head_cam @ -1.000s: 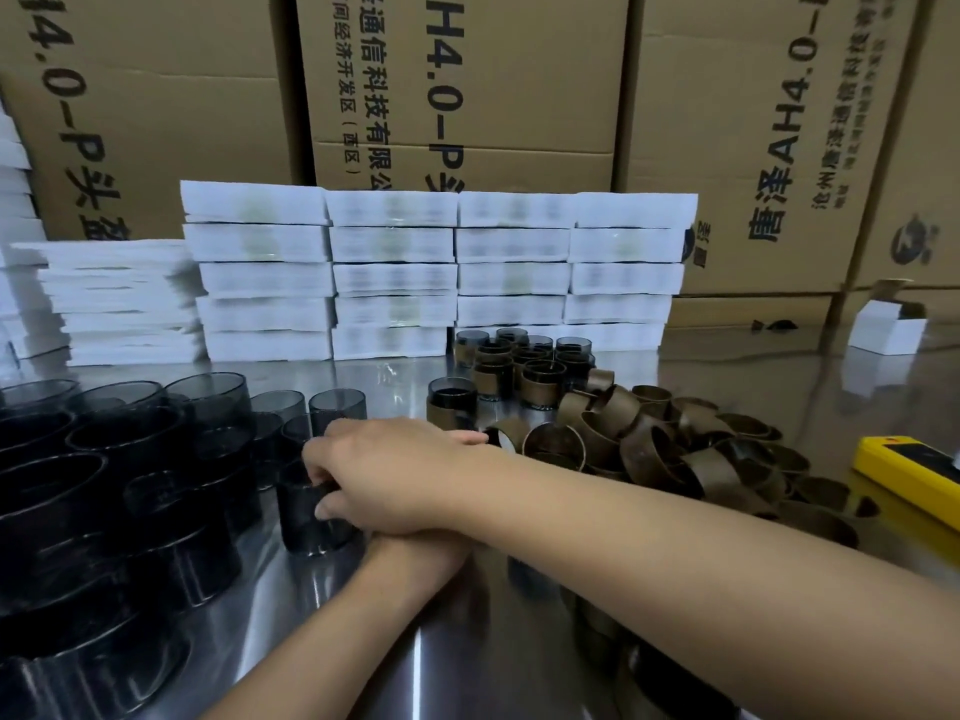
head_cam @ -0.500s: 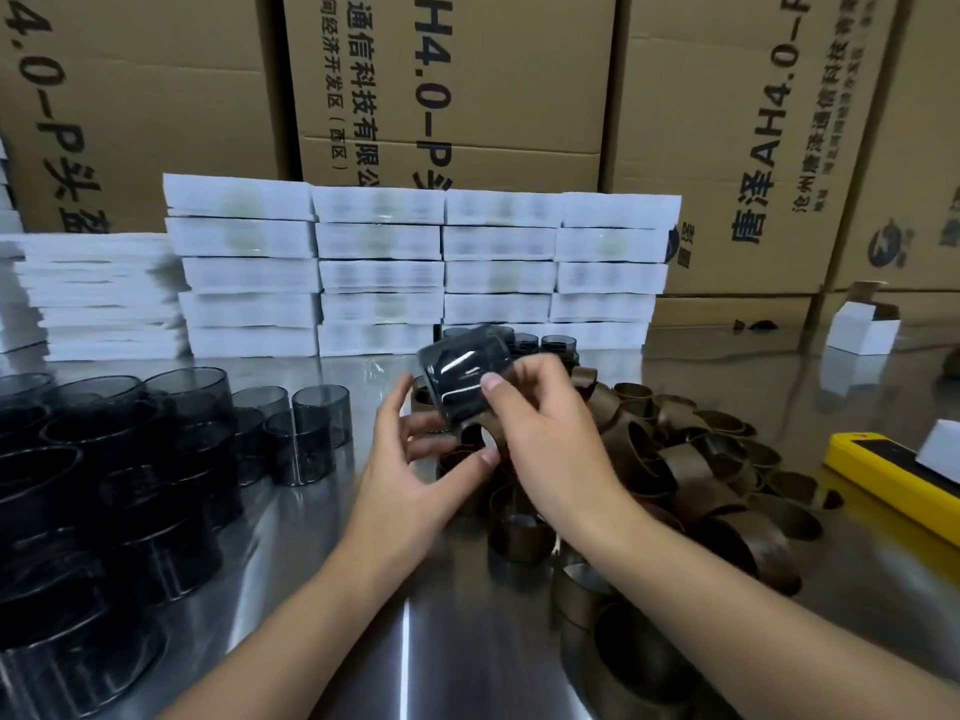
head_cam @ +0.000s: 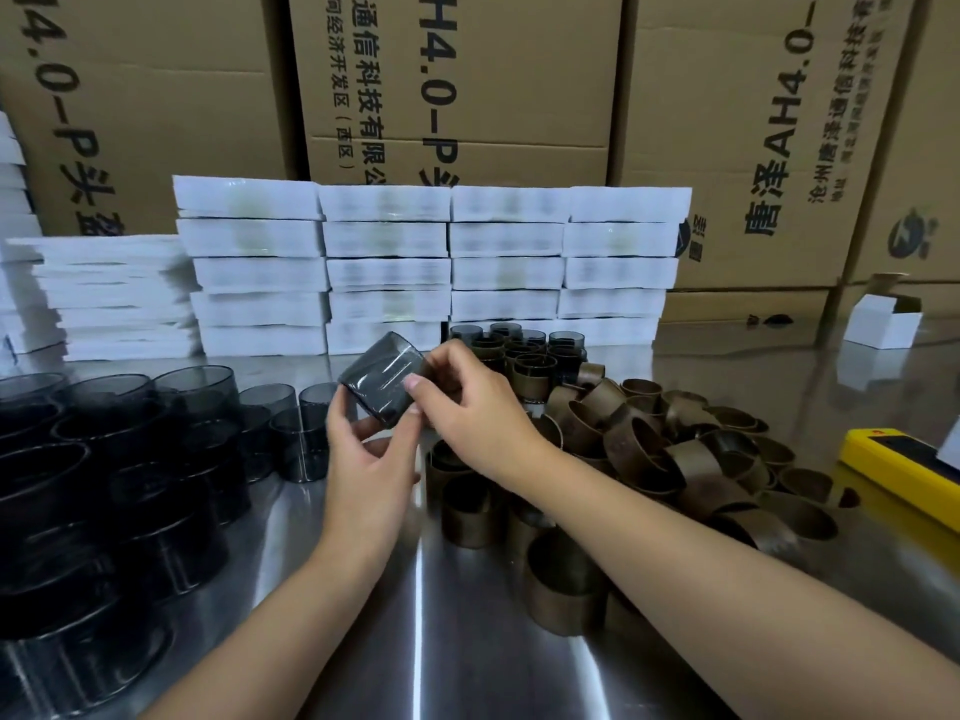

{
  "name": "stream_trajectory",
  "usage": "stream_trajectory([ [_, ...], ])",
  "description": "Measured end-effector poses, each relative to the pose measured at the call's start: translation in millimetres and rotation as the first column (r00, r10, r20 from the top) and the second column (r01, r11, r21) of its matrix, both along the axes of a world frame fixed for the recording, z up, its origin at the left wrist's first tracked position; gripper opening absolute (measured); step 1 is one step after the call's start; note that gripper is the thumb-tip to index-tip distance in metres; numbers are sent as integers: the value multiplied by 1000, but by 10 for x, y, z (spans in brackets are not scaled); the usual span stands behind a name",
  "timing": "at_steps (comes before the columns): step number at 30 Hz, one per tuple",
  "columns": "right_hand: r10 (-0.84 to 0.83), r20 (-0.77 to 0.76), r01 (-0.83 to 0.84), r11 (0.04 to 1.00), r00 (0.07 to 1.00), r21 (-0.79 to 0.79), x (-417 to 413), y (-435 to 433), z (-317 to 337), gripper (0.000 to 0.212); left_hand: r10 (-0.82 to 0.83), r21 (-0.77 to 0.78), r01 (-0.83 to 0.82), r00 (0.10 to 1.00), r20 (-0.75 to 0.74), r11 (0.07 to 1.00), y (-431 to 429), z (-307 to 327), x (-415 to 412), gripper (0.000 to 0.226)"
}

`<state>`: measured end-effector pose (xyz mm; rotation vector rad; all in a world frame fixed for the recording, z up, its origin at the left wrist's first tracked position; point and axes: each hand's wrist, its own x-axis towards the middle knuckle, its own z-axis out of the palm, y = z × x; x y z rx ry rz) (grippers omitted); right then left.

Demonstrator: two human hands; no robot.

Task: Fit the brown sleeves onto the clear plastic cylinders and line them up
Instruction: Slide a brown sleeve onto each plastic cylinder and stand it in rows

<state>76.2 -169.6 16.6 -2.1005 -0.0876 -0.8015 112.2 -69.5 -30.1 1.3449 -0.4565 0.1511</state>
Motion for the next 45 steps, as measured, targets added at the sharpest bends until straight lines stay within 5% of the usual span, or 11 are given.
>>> stream_trajectory([
  [3, 73, -52, -60, 974, 996, 219, -84, -5, 24, 15, -101, -29, 101, 995, -17, 995, 26, 40, -27, 34],
  [7, 283, -102, -193, 836, 954, 514, -343, -116, 8, 13, -307, -52, 304, 949, -73, 951, 30, 41, -70, 54],
  [9, 281, -146, -166, 834, 948, 526, -482, -158, -37, 13, -366, -70, 361, 927, -83, 930, 19, 29, -79, 52],
  [12, -60, -218, 73, 996, 974, 52, -615, -273, -76, 17, -416, -140, 401, 904, -100, 905, 10, 22, -71, 41],
  [15, -223, -159, 155, 921, 962, -357, -672, -377, -78, 23, -419, -253, 372, 893, -167, 893, 29, 29, -52, 40],
  [24, -154, -375, -82, 836, 914, -543, -642, -313, -241, 20, -325, -371, 200, 893, -313, 907, 69, 71, 10, 67],
  [28, -90, -431, -103, 909, 898, -404, -601, -324, -241, 14, -312, -370, 195, 906, -287, 908, 71, 67, -5, 57],
  [32, 8, -358, 11, 999, 934, 50, -553, -348, -153, 11, -309, -397, 196, 918, -246, 897, 107, 85, -3, 49],
  [38, 153, -122, -29, 729, 981, 684, -529, -367, -113, 15, -407, -422, 279, 877, -254, 863, 121, 87, -16, 65],
  [41, 208, -17, -114, 601, 978, 791, -551, -405, -83, 13, -463, -349, 362, 843, -274, 865, 108, 73, -55, 74],
  [45, 213, 18, -146, 603, 977, 785, -551, -421, -83, 33, -534, -311, 450, 796, -286, 837, 84, 31, -73, 73],
])
